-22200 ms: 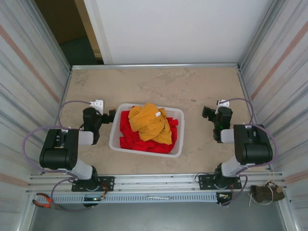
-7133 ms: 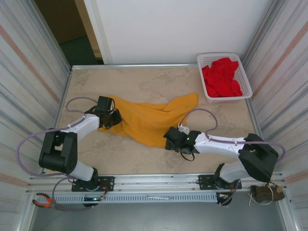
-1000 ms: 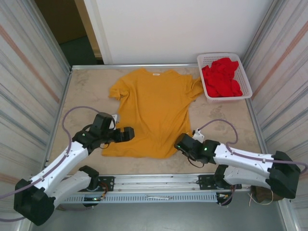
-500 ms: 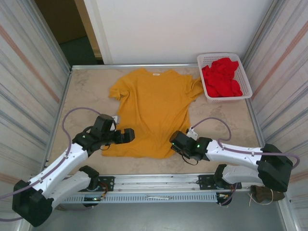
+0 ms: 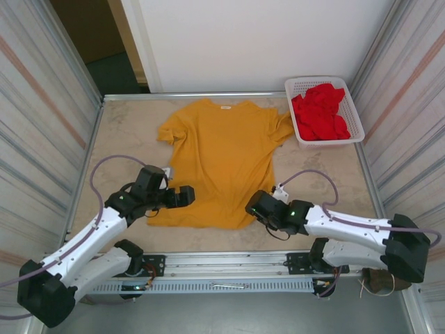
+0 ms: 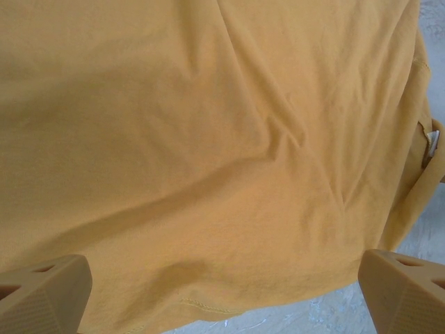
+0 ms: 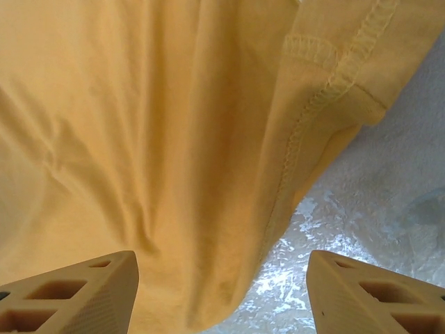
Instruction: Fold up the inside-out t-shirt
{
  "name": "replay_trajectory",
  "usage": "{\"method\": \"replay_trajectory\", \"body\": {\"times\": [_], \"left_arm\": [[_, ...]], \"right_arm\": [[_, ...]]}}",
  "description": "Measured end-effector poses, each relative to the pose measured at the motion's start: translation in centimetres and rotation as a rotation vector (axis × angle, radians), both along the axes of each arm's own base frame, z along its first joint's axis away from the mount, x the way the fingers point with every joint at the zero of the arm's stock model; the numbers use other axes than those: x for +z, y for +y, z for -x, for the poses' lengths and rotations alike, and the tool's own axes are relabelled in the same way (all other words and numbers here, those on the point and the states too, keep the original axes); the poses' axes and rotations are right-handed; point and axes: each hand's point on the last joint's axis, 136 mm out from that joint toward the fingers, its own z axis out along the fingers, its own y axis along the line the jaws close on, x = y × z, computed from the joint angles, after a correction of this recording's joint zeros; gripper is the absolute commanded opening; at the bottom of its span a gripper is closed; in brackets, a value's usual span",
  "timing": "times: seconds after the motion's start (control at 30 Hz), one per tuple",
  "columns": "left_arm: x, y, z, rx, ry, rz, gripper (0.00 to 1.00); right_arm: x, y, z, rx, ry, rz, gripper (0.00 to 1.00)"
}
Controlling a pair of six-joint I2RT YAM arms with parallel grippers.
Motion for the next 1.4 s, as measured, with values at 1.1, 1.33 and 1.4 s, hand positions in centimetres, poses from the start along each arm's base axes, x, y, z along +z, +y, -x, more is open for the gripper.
{"method": "replay_trajectory", "body": {"times": [1.1,1.33,1.4], "left_arm": [[1.7,-4.6,2.0,-0.286,-0.170,-0.145,0.99],[0.6,-9.1,3.8,-0.513,-0.331,-0.295,0.99],[0.0,-10.5,4.1,-0.570,-0.370,-0.342,0.99]], "right_arm": [[8.5,0.4,-1.8,-0.013,-0.124,-0.203,0.00],[8.5,-0.9,-2.1,-0.029,-0.124,-0.169,0.00],[8.4,-1.0,-2.1,-0.027,-0.122,-0.162,0.00]]}}
